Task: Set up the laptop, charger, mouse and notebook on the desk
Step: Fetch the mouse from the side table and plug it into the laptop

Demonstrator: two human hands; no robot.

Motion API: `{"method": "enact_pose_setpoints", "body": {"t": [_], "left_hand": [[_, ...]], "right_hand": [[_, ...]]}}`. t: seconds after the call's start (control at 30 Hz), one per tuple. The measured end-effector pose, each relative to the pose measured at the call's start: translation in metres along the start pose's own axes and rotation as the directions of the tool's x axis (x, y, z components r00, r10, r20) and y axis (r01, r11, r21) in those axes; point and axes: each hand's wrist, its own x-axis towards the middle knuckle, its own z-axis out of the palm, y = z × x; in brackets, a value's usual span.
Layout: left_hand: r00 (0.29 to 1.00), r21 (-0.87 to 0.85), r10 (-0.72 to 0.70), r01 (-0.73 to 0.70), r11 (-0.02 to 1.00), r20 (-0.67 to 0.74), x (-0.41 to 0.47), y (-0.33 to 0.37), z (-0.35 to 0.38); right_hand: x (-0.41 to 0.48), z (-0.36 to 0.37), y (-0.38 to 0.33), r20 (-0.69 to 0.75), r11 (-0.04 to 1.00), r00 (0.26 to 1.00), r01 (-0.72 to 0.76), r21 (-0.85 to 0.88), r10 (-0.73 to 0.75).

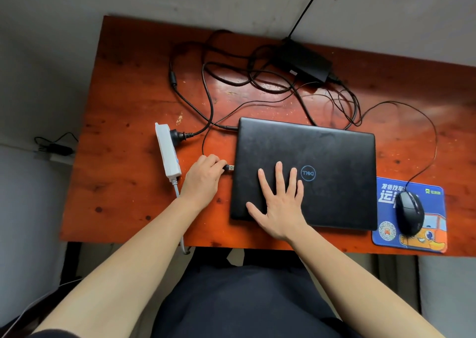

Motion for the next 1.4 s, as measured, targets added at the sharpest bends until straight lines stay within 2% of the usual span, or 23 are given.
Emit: {"method": "enact_pose_setpoints", "body": {"t": [0.27,0.6,0.8,0.93,1.23,1.4], "left_hand": [[0.997,-0.027,-0.071,0.071,0.997,-0.010,0.008,0.004,0.002],[1.000,-0.020,0.014,-0.014,1.000,0.006,0.012,0.002,0.000],[0.990,0.047,0.133,-0.134,0.990,0.037,0.018,-0.006,-0.002],[0.980,0.025,0.190,-0.191,0.981,0.051,0.023,-0.004,0.001],[0.990,0.004,0.144,-0.144,0.990,0.011,0.020,0.000,0.004],[0.996,0.070,0.094,-0.094,0.993,0.006,0.017,-0.003,-0.003]], "right_hand": [[0.002,0.001,0.001,0.011,1.000,1.000,0.005,0.007,-0.006],[0.003,0.005,0.000,0.014,1.000,1.000,-0.005,0.011,0.005],[0.004,0.005,-0.002,0.017,1.000,1.000,-0.019,-0.004,0.019],[0.004,0.003,-0.002,0.030,1.000,0.999,-0.017,-0.008,0.018],[0.005,0.003,-0.002,0.041,1.000,0.999,-0.016,-0.005,0.016],[0.005,0.003,-0.001,0.056,1.000,0.998,-0.009,-0.002,0.009]]}}
